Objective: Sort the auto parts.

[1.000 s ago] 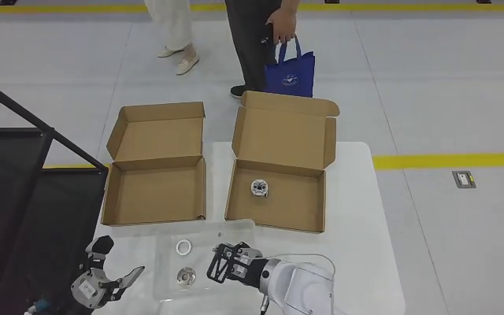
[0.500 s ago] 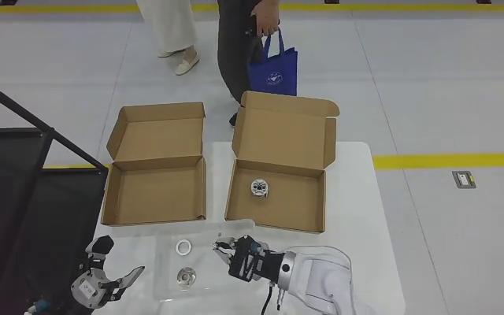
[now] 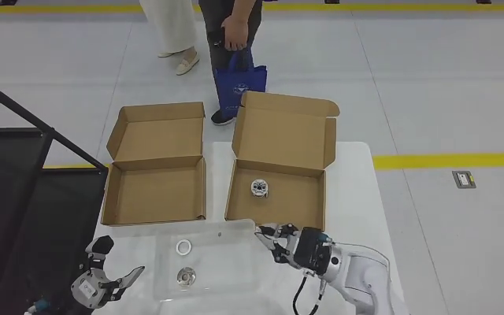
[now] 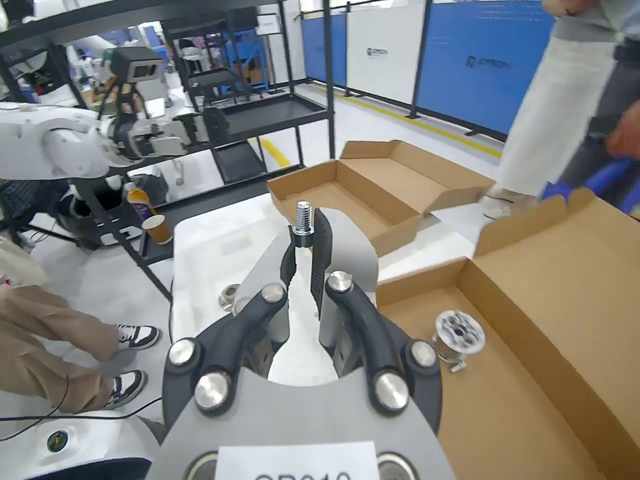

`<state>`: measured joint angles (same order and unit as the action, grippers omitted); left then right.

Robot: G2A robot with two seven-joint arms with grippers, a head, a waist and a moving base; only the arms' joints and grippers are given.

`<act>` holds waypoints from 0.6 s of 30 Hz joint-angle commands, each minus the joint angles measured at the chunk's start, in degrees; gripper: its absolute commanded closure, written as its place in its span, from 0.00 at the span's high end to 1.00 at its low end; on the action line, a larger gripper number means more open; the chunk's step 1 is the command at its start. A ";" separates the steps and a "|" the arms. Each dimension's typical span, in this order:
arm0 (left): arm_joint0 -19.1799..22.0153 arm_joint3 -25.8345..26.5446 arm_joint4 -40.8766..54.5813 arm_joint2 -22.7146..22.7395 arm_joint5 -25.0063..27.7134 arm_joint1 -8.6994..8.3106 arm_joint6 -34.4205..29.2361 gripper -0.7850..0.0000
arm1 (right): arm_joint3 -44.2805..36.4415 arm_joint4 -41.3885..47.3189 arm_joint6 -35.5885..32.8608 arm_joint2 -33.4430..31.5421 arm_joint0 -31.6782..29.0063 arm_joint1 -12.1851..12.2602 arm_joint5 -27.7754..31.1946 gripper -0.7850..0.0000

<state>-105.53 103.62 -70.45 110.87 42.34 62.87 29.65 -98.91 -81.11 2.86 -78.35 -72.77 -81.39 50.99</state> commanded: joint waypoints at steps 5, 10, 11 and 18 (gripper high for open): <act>0.00 0.00 0.00 0.00 0.00 0.00 0.00 1.00 | 6.25 5.46 -11.47 -2.56 4.60 0.09 -11.23 0.00; 0.00 0.00 0.00 0.00 0.00 0.00 0.00 1.00 | 12.88 7.61 -19.92 -2.55 10.54 -0.02 -19.49 0.00; 0.00 0.00 0.00 0.00 0.00 0.00 0.00 1.00 | 14.23 7.32 -21.46 -2.34 11.72 -0.06 -21.50 0.00; 0.00 0.00 0.00 0.00 0.00 0.00 0.00 1.00 | 22.90 8.00 -30.03 0.73 18.52 -0.45 -27.24 0.00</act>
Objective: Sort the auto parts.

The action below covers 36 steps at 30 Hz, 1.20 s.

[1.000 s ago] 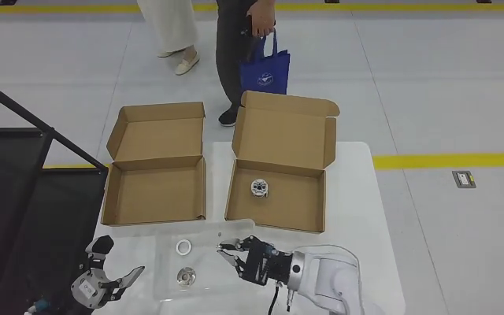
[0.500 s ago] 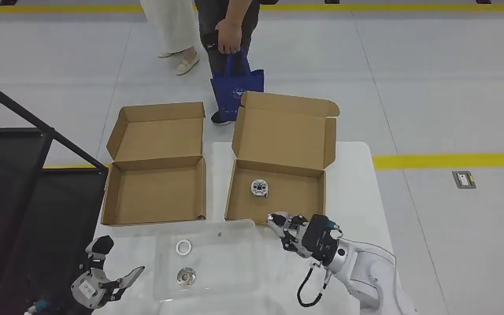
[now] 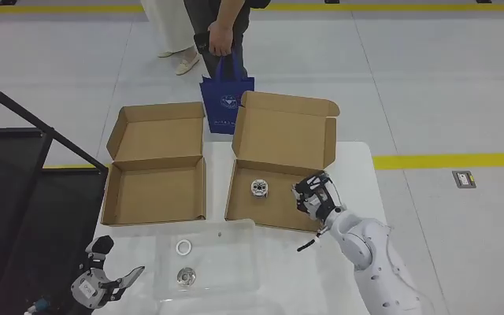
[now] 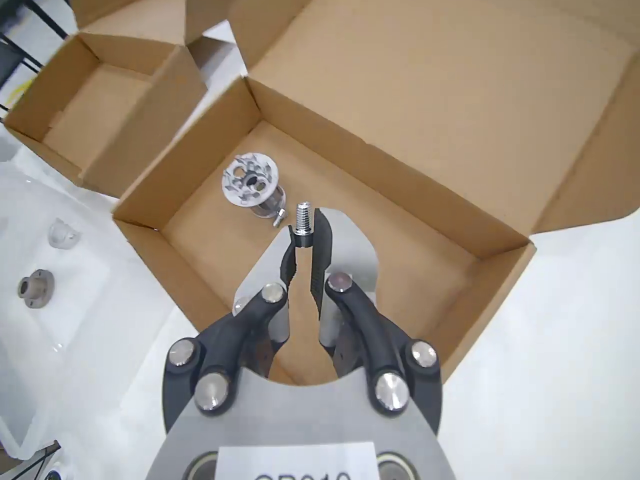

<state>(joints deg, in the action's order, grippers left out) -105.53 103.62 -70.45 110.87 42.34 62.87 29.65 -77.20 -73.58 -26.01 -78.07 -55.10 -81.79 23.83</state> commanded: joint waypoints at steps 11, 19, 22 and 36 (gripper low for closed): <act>0.00 0.00 0.00 0.00 0.00 0.00 0.00 1.00 | 12.84 3.48 -13.50 4.27 8.94 -0.60 -4.32 0.00; 0.00 0.00 0.00 0.00 0.00 0.00 0.00 1.00 | 19.33 4.50 -17.09 7.07 13.58 -1.24 -7.56 0.00; 0.00 0.00 0.00 0.00 0.00 0.00 0.00 1.00 | 20.79 4.71 -17.10 7.77 14.53 -1.39 -8.39 0.00; 0.00 0.00 0.00 0.00 0.00 0.00 0.00 1.00 | 20.34 5.72 -15.42 7.71 13.95 -0.87 -8.88 0.21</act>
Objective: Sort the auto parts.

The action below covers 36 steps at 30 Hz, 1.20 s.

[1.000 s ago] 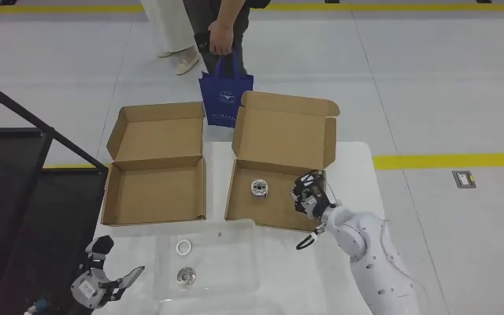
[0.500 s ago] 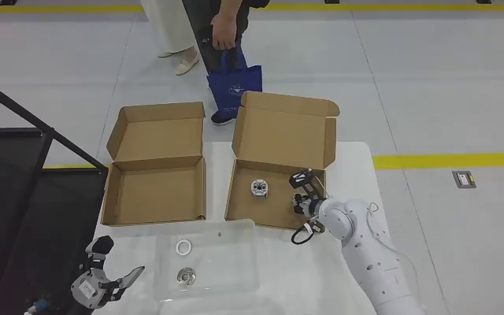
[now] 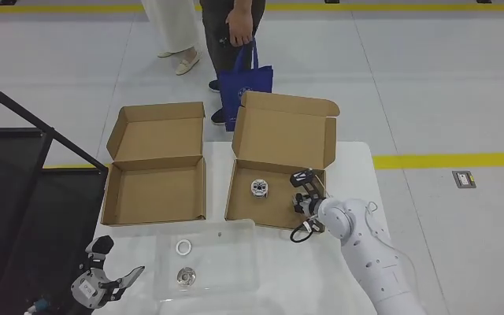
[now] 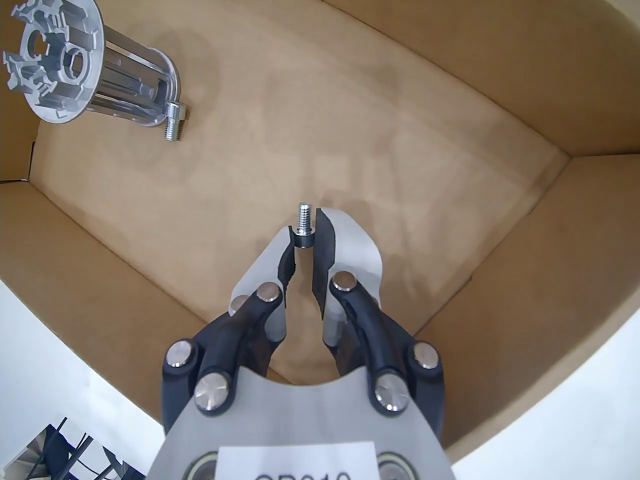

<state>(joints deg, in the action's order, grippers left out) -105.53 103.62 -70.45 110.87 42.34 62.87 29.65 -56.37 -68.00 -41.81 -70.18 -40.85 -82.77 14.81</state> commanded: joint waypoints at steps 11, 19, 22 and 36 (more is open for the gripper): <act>0.00 0.00 0.00 0.00 0.00 0.00 0.00 1.00 | -7.85 0.15 1.28 -1.47 -4.35 1.16 0.79 0.44; 0.00 0.00 0.00 0.00 0.00 0.00 0.00 1.00 | -25.33 -0.57 18.40 -4.87 -17.26 2.81 8.26 1.00; 0.00 0.00 0.00 0.00 0.00 0.00 0.00 1.00 | -32.21 -2.49 26.73 -5.52 -22.96 3.42 12.07 1.00; -0.34 9.51 -11.22 5.23 8.62 -1.18 2.19 1.00 | -40.55 -18.43 62.00 -6.05 -32.96 6.72 41.17 1.00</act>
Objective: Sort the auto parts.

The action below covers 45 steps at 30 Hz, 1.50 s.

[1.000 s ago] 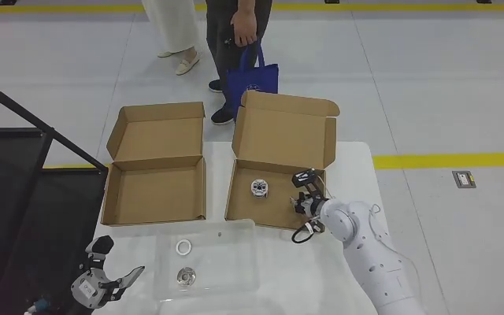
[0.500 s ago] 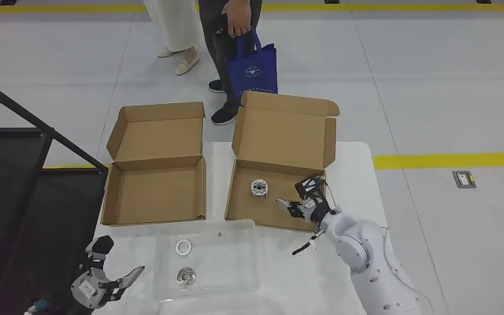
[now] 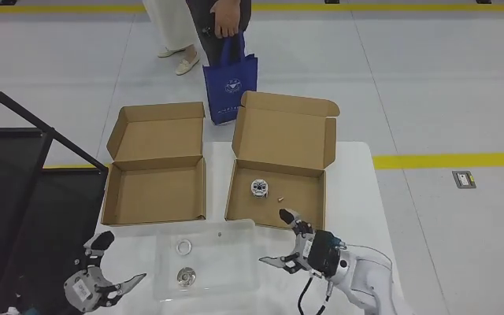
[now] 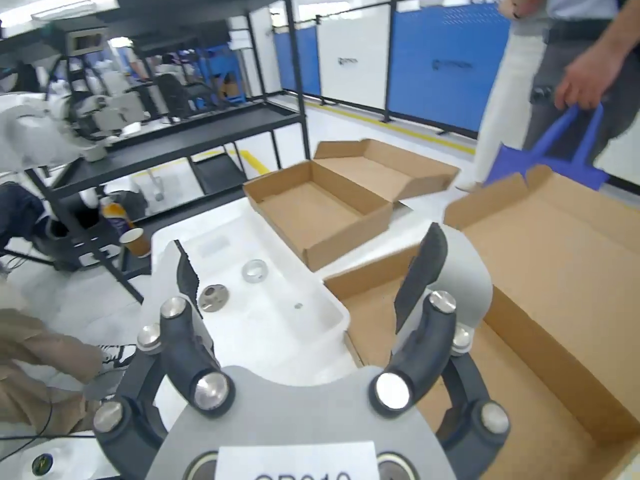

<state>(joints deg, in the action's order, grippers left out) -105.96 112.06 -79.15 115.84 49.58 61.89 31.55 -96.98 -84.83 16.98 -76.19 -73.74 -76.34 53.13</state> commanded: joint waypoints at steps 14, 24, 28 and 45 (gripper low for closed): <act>3.36 10.86 -15.74 -3.61 8.42 -2.57 -7.74 1.00 | 2.13 -14.79 22.55 2.71 -0.44 3.63 4.88 1.00; 3.21 12.03 -19.26 -4.90 7.45 -2.72 -11.97 1.00 | 3.06 -11.59 21.73 2.48 -0.10 3.60 4.13 1.00; 4.61 12.32 -23.61 -7.98 7.56 -3.06 -18.98 1.00 | 3.01 -9.08 21.65 1.69 -0.54 3.99 4.16 1.00; 17.60 6.12 -26.03 -24.88 8.42 -5.70 -45.12 1.00 | 2.32 -9.56 29.40 -2.10 -5.17 6.74 4.77 1.00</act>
<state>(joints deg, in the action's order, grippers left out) -88.29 118.16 -104.84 90.91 58.00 56.18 -13.80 -94.86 -94.55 46.53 -78.34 -79.00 -69.68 57.77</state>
